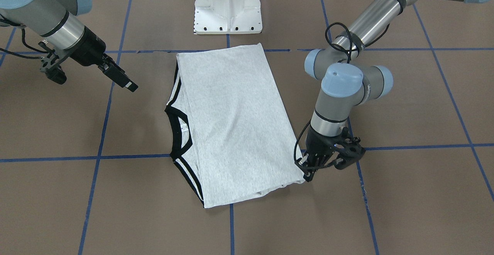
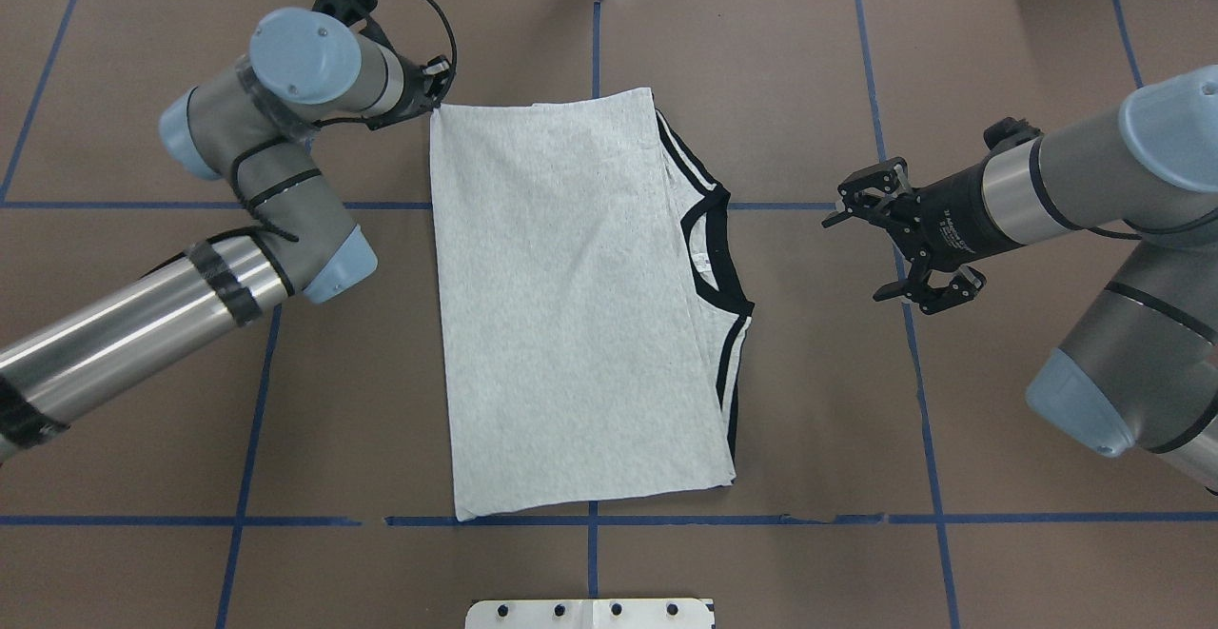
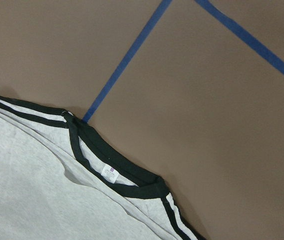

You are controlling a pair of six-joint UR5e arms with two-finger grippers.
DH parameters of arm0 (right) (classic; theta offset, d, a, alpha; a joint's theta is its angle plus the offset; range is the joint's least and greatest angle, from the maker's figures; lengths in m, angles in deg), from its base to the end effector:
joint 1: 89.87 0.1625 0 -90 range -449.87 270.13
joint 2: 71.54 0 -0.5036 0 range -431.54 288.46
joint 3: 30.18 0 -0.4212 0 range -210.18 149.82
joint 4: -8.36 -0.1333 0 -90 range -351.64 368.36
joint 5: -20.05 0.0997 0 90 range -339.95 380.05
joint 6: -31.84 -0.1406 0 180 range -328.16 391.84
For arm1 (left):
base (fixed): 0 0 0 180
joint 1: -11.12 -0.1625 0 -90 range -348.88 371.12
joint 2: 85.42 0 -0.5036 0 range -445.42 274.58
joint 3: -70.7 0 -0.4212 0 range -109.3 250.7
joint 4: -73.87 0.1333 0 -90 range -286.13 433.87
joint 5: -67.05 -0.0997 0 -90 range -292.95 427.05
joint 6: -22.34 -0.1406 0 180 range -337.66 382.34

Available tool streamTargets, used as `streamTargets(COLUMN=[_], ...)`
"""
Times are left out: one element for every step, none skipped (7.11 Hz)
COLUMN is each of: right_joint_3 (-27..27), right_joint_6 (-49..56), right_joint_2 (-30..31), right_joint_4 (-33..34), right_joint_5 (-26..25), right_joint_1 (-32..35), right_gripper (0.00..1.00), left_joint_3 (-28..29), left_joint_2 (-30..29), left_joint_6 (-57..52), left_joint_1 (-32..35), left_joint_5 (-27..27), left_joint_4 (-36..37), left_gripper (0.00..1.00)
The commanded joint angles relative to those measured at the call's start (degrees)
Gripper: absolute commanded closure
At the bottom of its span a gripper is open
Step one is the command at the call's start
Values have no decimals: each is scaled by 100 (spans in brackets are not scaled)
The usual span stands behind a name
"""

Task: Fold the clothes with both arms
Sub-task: 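Drag the shirt with the left gripper to straighten it on the table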

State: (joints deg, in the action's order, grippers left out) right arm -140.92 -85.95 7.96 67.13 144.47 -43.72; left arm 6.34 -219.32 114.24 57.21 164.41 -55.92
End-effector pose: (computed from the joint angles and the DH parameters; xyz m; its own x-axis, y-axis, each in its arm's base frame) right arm -0.3774 -0.4706 0.4044 0.1678 0.7299 0.6627 -0.3684 0.6699 -0.6446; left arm 0.5552 -0.7429 0.3826 0.3456 -0.4064 -0.8458 0.6509 0.7531 -0.0959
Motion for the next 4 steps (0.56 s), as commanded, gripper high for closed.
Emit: streamTargets(right_joint_3=[17, 26, 26, 17], right_joint_6=[1, -7, -7, -34], right_joint_2=[-223, -250, -294, -608], right_joint_4=[21, 21, 47, 604], right_joint_5=[-538, -828, -1240, -1514], right_joint_1=[-218, -498, -884, -1262], right_gripper=[0, 0, 0, 0], left_joint_3=[688, 496, -324, -1011], left_joint_2=[-461, -409, -8, 474], left_joint_6=[-14, -40, -23, -6], left_joint_1=[181, 216, 234, 234], left_joint_5=[-24, 37, 351, 946], left_joint_4=[-433, -459, -364, -293], left_gripper=[49, 33, 33, 32])
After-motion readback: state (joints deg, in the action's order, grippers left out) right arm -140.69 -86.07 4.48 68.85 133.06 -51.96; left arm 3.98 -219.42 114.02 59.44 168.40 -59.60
